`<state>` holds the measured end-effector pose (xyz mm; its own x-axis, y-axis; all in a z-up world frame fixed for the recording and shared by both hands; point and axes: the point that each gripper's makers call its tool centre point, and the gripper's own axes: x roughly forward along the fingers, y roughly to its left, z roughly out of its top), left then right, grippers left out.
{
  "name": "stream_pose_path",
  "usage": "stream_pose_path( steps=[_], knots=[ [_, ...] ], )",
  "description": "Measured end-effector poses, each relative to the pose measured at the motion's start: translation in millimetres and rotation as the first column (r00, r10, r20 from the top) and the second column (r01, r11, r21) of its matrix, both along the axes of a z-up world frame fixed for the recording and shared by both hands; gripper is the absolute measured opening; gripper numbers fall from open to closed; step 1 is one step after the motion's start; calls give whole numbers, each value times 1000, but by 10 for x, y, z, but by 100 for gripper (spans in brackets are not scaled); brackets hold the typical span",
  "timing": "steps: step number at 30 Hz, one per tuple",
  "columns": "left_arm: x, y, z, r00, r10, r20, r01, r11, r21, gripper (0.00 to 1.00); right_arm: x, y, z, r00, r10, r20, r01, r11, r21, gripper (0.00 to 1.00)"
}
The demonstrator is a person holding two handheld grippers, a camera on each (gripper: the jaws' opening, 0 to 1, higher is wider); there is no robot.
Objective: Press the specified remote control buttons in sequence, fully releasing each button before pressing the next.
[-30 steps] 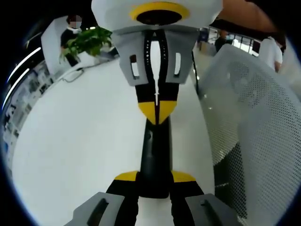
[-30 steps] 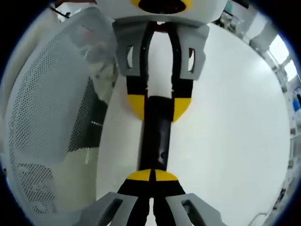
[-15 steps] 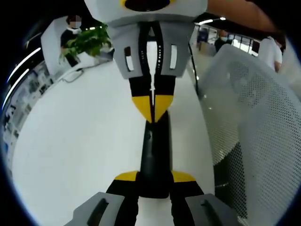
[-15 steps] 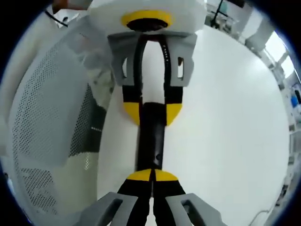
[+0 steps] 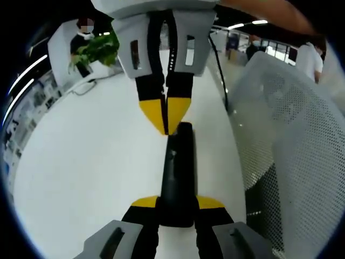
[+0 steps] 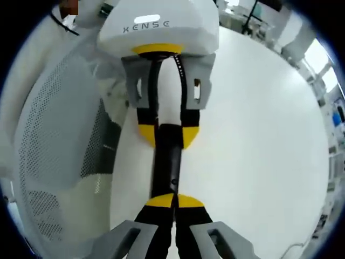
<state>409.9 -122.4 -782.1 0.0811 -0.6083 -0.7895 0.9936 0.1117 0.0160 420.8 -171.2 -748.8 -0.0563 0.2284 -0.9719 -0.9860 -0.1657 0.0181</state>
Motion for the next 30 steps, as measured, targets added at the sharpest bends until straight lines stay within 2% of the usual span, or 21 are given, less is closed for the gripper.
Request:
stream_pose_path(
  steps=[15,30],
  knots=[
    [-6,0,4,1000,0,3,0,1000,-16,24,5,129,71,1000,22,-8,-22,1000,2,0],
    [0,2,3,1000,3,6,-2,999,-37,24,-36,168,-109,998,32,-47,-33,999,-27,0]
  ],
)
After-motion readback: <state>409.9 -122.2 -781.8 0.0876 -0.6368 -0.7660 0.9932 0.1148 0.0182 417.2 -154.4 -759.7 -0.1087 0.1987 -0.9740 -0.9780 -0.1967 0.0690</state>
